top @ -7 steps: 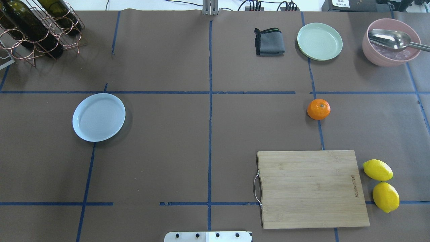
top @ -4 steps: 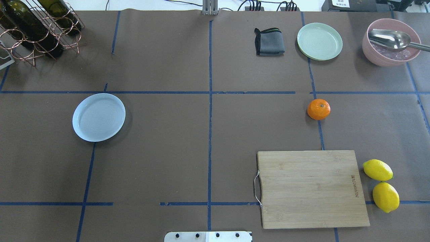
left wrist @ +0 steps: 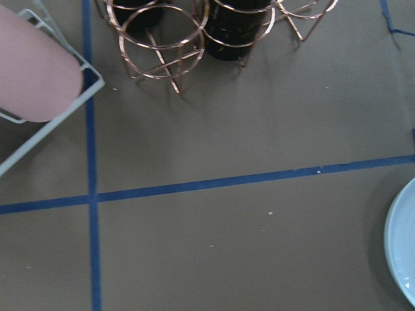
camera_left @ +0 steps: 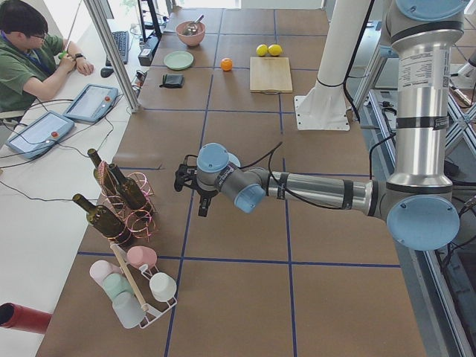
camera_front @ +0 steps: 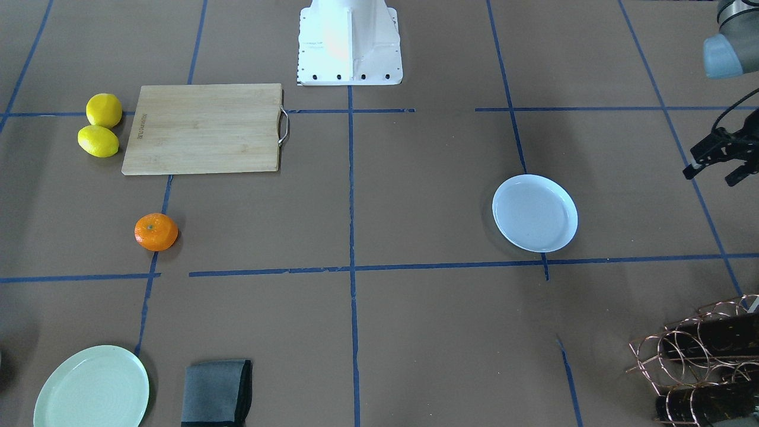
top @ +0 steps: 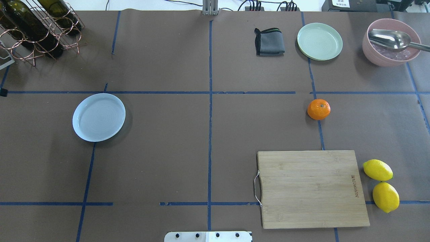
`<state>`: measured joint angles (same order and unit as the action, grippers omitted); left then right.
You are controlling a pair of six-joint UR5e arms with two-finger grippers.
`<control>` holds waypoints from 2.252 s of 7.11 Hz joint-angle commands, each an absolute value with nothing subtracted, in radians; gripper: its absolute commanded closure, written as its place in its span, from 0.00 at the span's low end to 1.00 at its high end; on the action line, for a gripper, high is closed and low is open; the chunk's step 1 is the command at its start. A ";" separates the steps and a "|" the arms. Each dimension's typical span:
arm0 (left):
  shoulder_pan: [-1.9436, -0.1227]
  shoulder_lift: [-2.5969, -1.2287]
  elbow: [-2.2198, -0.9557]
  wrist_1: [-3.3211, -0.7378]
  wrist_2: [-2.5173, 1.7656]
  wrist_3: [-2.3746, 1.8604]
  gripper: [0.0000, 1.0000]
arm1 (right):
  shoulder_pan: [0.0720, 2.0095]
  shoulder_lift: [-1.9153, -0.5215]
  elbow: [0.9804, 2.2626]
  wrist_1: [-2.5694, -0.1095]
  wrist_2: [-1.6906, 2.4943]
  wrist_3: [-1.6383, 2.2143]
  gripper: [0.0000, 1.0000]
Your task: Pick orange to plate
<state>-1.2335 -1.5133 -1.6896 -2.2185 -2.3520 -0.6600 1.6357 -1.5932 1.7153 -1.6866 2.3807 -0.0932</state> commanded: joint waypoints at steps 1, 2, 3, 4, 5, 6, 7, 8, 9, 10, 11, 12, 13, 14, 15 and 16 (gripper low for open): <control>-1.103 -1.522 -1.695 -2.301 -2.262 -0.854 0.00 | 1.635 -1.594 1.715 -1.687 2.396 -0.091 0.00; -1.048 -1.548 -1.690 -2.301 -2.185 -0.901 0.00 | 1.635 -1.594 1.713 -1.687 2.411 -0.091 0.00; -0.984 -1.558 -1.683 -2.299 -2.112 -0.948 0.00 | 1.635 -1.594 1.713 -1.687 2.417 -0.091 0.00; -0.935 -1.583 -1.675 -2.298 -2.064 -0.992 0.02 | 1.635 -1.594 1.713 -1.687 2.430 -0.091 0.00; -0.890 -1.600 -1.643 -2.299 -2.040 -1.017 0.04 | 1.635 -1.592 1.713 -1.687 2.430 -0.091 0.00; -0.864 -1.638 -1.608 -2.299 -1.998 -1.044 0.06 | 1.634 -1.589 1.713 -1.687 2.430 -0.091 0.00; -0.842 -1.644 -1.600 -2.301 -1.991 -1.054 0.12 | 1.634 -1.588 1.713 -1.687 2.431 -0.091 0.00; -0.833 -1.646 -1.601 -2.301 -1.991 -1.058 0.19 | 1.634 -1.588 1.713 -1.687 2.431 -0.089 0.00; -0.803 -1.647 -1.597 -2.301 -1.985 -1.077 0.28 | 1.634 -1.586 1.713 -1.687 2.431 -0.090 0.00; -0.792 -1.655 -1.589 -2.301 -1.970 -1.081 0.34 | 1.635 -1.586 1.713 -1.687 2.431 -0.089 0.00; -0.792 -1.655 -1.588 -2.301 -1.970 -1.078 0.41 | 1.634 -1.586 1.713 -1.687 2.431 -0.089 0.00; -0.792 -1.655 -1.591 -2.301 -1.970 -1.078 0.49 | 1.634 -1.586 1.713 -1.687 2.431 -0.089 0.00; -0.792 -1.654 -1.594 -2.299 -1.970 -1.075 0.59 | 1.634 -1.585 1.716 -1.687 2.431 -0.089 0.00; -0.792 -1.648 -1.598 -2.299 -1.970 -1.069 0.68 | 1.635 -1.583 1.717 -1.687 2.431 -0.084 0.00; -0.793 -1.646 -1.603 -2.299 -1.970 -1.069 0.83 | 1.634 -1.583 1.717 -1.687 2.431 -0.078 0.00; -0.795 -1.644 -1.605 -2.298 -1.970 -1.069 1.00 | 1.634 -1.583 1.720 -1.687 2.431 -0.078 0.00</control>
